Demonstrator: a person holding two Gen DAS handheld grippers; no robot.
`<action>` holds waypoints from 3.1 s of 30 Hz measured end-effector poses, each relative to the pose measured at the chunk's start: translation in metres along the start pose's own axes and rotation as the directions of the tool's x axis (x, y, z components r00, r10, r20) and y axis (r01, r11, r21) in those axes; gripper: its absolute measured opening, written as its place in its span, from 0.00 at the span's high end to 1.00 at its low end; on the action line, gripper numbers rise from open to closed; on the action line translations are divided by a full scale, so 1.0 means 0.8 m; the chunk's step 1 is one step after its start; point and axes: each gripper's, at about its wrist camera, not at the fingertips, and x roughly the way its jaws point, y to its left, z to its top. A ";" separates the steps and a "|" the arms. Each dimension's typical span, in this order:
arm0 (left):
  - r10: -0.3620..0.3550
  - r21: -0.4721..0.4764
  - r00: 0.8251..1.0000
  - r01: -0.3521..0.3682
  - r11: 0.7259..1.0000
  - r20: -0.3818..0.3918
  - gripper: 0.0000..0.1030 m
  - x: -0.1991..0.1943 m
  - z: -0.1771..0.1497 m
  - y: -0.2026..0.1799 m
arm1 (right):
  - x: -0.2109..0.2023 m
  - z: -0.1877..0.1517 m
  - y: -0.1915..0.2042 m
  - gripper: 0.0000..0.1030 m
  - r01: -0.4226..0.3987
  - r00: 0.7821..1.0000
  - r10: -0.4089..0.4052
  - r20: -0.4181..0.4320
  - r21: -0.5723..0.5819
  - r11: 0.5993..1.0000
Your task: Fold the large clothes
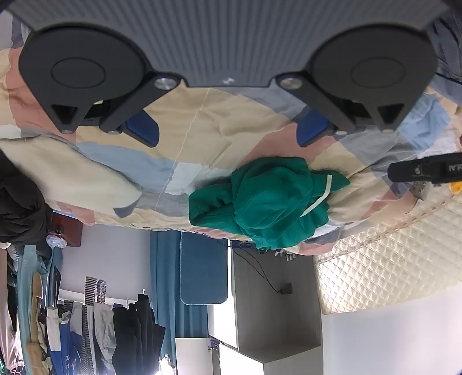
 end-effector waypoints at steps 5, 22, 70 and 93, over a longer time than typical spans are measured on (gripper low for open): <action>-0.001 -0.003 1.000 0.001 1.000 0.007 0.00 0.000 -0.001 0.001 | 0.000 -0.001 -0.001 0.00 0.002 1.000 -0.002 -0.005 0.010 1.000; 0.014 0.020 1.000 -0.014 1.000 0.006 0.00 0.002 0.000 -0.003 | 0.000 -0.003 -0.005 0.00 0.004 1.000 -0.004 -0.005 0.023 1.000; 0.012 0.012 1.000 -0.012 1.000 0.000 0.00 0.000 -0.001 -0.007 | 0.003 -0.008 -0.011 0.00 0.020 0.999 -0.019 -0.027 0.045 0.999; 0.026 0.035 1.000 -0.027 0.999 0.009 0.00 0.009 0.012 0.000 | 0.018 -0.003 -0.007 0.00 -0.007 0.999 0.009 -0.035 0.046 0.999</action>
